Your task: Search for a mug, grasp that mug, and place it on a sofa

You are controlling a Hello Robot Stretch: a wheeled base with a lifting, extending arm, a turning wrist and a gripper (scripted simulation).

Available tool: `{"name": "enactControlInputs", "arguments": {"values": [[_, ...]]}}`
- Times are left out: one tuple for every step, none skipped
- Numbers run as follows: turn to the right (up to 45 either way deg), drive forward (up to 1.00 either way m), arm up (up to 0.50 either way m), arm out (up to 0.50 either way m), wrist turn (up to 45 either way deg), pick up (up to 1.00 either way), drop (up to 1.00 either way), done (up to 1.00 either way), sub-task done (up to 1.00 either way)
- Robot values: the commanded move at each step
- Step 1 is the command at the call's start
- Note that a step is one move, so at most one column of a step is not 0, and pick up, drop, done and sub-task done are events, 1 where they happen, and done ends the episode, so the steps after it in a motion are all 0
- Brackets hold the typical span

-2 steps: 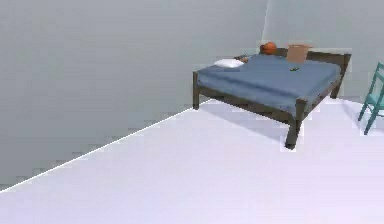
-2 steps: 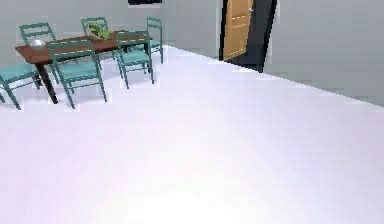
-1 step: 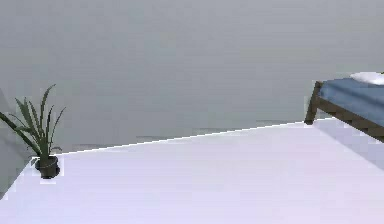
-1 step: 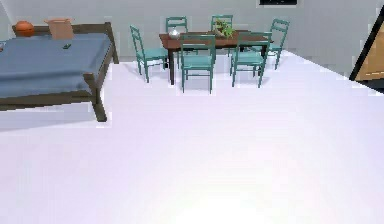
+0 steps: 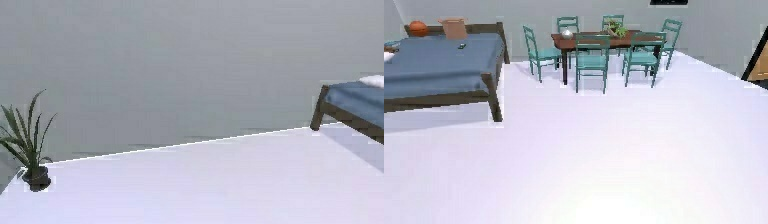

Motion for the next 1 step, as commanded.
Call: {"name": "enactControlInputs", "arguments": {"values": [[-45.0,0.00,0.00,0.00,0.0,0.00,0.00,0.00,0.00]]}}
